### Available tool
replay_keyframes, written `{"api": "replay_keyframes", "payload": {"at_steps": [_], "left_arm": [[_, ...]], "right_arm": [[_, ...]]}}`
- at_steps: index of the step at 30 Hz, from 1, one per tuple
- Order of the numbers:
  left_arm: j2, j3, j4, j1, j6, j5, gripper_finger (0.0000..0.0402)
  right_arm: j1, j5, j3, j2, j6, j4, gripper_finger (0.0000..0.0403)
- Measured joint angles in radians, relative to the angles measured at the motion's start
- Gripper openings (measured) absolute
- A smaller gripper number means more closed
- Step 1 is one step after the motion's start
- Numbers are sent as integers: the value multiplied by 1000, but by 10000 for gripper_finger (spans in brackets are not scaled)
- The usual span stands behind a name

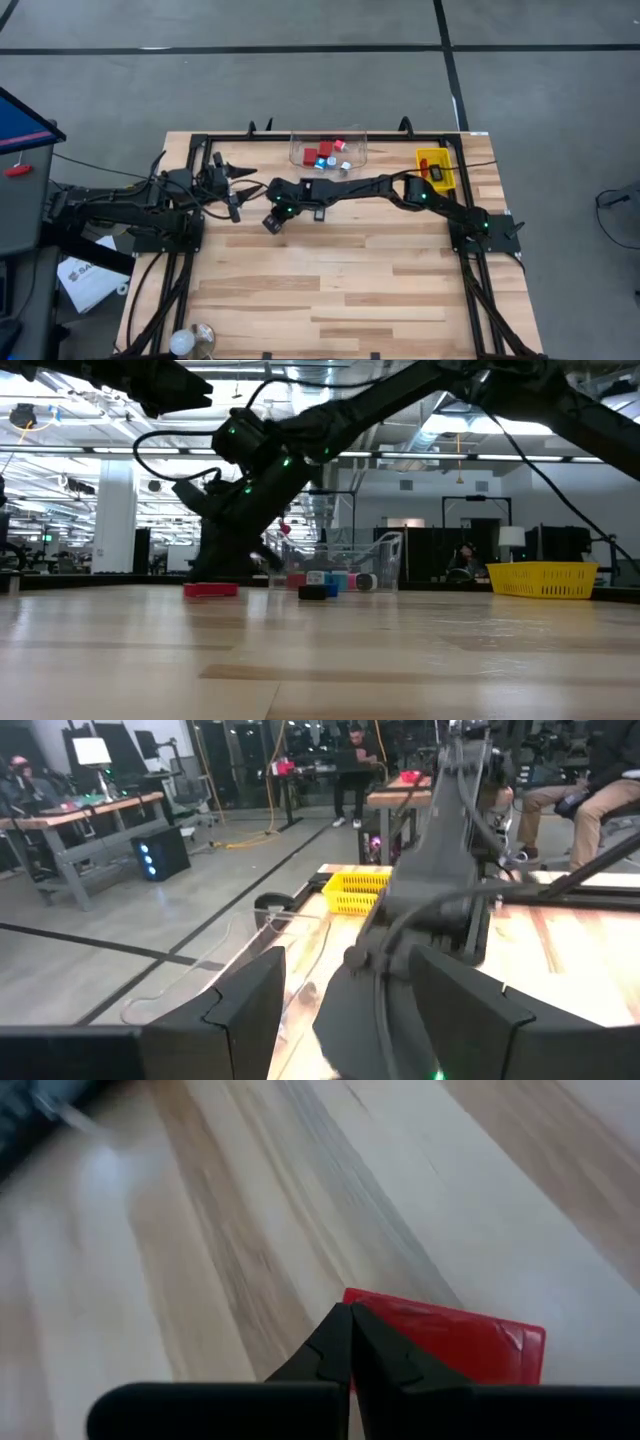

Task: Pick & Place Office items
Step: Put the red digital clock into the yellow bin

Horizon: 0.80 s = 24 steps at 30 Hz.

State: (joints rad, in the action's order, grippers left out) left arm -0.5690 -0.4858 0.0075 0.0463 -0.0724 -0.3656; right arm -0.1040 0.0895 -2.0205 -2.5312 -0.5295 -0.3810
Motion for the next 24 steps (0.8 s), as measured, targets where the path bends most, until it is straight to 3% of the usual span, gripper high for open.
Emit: {"api": "replay_keyframes", "payload": {"at_steps": [4, 14, 24], "left_arm": [[0, 0, -21, 0, 2, 0, 209], [0, 0, -65, 0, 10, -7, 209], [107, 0, -323, 0, 77, -27, 209]], "right_arm": [[5, -44, 0, 21, 19, -156, 0], [46, -152, -3, 47, 95, -357, 0], [114, -261, 6, 89, 109, -557, 0]]}}
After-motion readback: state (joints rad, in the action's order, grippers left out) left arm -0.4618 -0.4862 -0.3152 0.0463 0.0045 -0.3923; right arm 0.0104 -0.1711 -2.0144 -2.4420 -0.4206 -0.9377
